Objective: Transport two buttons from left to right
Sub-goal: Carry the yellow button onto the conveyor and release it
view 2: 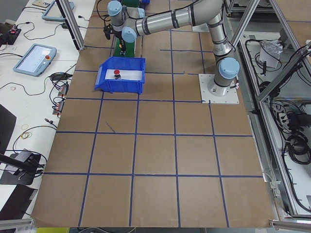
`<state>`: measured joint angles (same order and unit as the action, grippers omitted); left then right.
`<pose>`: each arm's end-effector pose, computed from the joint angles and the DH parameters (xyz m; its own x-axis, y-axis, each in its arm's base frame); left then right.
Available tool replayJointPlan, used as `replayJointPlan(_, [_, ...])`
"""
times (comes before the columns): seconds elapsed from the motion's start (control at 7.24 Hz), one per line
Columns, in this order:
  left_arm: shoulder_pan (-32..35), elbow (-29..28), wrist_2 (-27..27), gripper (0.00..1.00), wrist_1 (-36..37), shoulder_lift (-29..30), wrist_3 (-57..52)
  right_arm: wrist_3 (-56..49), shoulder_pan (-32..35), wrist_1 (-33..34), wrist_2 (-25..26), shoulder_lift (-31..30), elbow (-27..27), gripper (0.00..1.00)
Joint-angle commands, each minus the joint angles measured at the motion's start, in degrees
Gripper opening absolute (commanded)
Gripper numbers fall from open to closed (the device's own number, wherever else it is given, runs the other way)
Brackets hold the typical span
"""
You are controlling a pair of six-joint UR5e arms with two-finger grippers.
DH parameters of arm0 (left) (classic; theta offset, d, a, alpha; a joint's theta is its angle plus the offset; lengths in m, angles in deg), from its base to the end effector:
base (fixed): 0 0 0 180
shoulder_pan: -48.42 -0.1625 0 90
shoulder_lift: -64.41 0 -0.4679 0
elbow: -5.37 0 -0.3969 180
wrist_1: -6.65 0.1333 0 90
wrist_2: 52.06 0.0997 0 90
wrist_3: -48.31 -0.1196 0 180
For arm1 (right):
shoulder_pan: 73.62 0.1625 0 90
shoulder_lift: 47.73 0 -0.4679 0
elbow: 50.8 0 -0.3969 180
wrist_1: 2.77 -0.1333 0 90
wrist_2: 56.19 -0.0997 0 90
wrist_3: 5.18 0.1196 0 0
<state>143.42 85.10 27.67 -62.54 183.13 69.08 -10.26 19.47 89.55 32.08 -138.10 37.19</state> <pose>-0.2155 -0.6896 0.3337 -0.9468 -0.2659 0.1812 -0.2660 0.9637 0.0247 0.1638 -0.4946 0.5359 -0.9893 -0.1442 -0.0227 -0.1419 0.9863 -0.0843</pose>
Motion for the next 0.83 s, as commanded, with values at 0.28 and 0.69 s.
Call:
replayJointPlan(0.28, [-3.1, -1.2, 5.9, 1.0, -0.1, -2.6, -11.5, 0.1, -1.2, -4.0, -0.3, 0.4, -3.2, 1.0])
replayJointPlan(0.69, [-10.4, -0.8, 5.7, 1.0, -0.9, -1.2, -23.4, -0.9, -2.8, -5.4, 0.5, 0.6, -4.2, 1.0])
